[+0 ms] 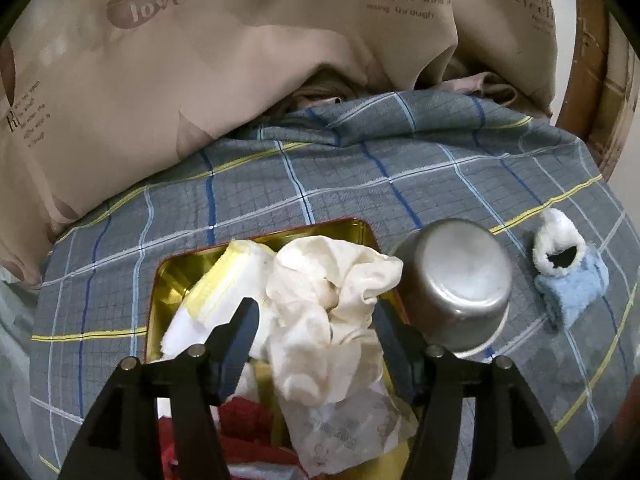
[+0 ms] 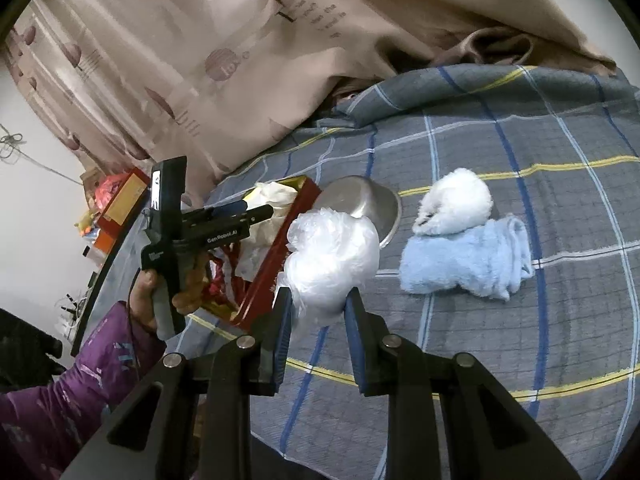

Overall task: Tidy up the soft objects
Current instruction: 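Open the left gripper over the tray while the right gripper carries the white ball toward it, then lower the crinkled white ball into the gold tray and open the right gripper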

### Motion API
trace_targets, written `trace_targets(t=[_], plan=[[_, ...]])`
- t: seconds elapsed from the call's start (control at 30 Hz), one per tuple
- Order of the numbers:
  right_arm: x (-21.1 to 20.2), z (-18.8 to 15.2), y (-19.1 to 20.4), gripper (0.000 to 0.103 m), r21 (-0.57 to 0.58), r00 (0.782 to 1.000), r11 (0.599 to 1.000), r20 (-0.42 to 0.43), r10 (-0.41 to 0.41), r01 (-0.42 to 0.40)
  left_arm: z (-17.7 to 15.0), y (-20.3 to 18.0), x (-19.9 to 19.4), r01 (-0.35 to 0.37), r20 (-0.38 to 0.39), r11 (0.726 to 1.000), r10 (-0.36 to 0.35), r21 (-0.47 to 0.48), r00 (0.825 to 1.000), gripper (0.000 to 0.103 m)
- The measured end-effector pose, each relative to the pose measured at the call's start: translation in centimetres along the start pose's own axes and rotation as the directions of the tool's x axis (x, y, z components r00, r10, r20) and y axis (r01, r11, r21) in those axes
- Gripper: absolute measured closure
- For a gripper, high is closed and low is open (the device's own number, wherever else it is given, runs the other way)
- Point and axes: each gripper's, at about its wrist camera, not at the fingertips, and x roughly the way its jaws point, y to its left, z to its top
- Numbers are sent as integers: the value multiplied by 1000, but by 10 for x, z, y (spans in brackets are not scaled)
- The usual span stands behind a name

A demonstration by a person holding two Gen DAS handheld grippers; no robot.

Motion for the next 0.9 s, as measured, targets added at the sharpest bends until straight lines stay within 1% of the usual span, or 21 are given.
trace_targets(t=[0.1,0.13,0.17,0.23,0.27,0.33,0.37,0.43,0.47,0.5,0.57,0.63,0.67,0.73,0.77,0.8,0.83,0.87,0.9], plan=[[-1,2,10,79,-16,1000,1000,2,10,-10,-3,6,-17,-14,32,1000,15,-14,999,41],[-1,3,13,79,-22,1000,1000,3,12,-12,-4,8,-25,-17,50,999,18,-29,999,41],[0,6,17,79,-33,1000,999,2,18,-18,-8,13,-41,-32,86,998,37,-57,996,41],[2,10,28,79,-55,1000,998,-1,30,-30,-19,18,-69,-78,150,992,92,-98,984,41],[5,14,35,79,-72,999,997,-5,40,-40,-29,21,-87,-111,185,985,135,-134,974,41],[16,20,52,79,-116,998,991,-24,57,-60,-48,25,-116,-150,220,969,193,-198,956,41],[22,23,58,79,-130,998,990,-33,60,-63,-57,24,-126,-165,220,961,214,-223,952,41],[37,28,72,79,-149,994,984,-60,87,-95,-78,23,-146,-177,208,945,238,-274,949,41],[49,31,81,79,-165,993,981,-74,94,-105,-90,21,-155,-195,184,934,257,-300,949,41],[58,33,89,79,-176,992,978,-84,94,-108,-101,19,-163,-197,171,925,262,-324,950,41],[78,38,102,79,-191,987,972,-114,113,-134,-126,15,-176,-210,133,898,280,-387,951,41],[100,40,114,79,-211,986,969,-137,98,-126,-149,15,-185,-205,113,872,282,-445,953,41],[117,42,122,79,-227,983,965,-160,94,-129,-160,15,-187,-203,101,854,283,-479,954,41],[142,42,129,79,-253,981,962,-189,50,-98,-177,13,-189,-208,97,831,298,-516,950,41],[151,42,130,79,-258,978,962,-205,37,-90,-182,12,-187,-222,99,823,317,-523,943,41],[164,42,131,79,-259,973,962,-227,25,-85,-184,12,-183,-237,84,819,326,-523,942,41],[172,43,131,79,-262,972,962,-235,11,-75,-185,14,-180,-234,75,822,316,-519,946,41],[182,43,132,79,-276,970,960,-242,-20,-49,-186,15,-176,-224,70,827,301,-515,951,41],[190,43,133,79,-286,968,958,-246,-41,-33,-188,17,-174,-228,65,825,303,-517,951,41]])
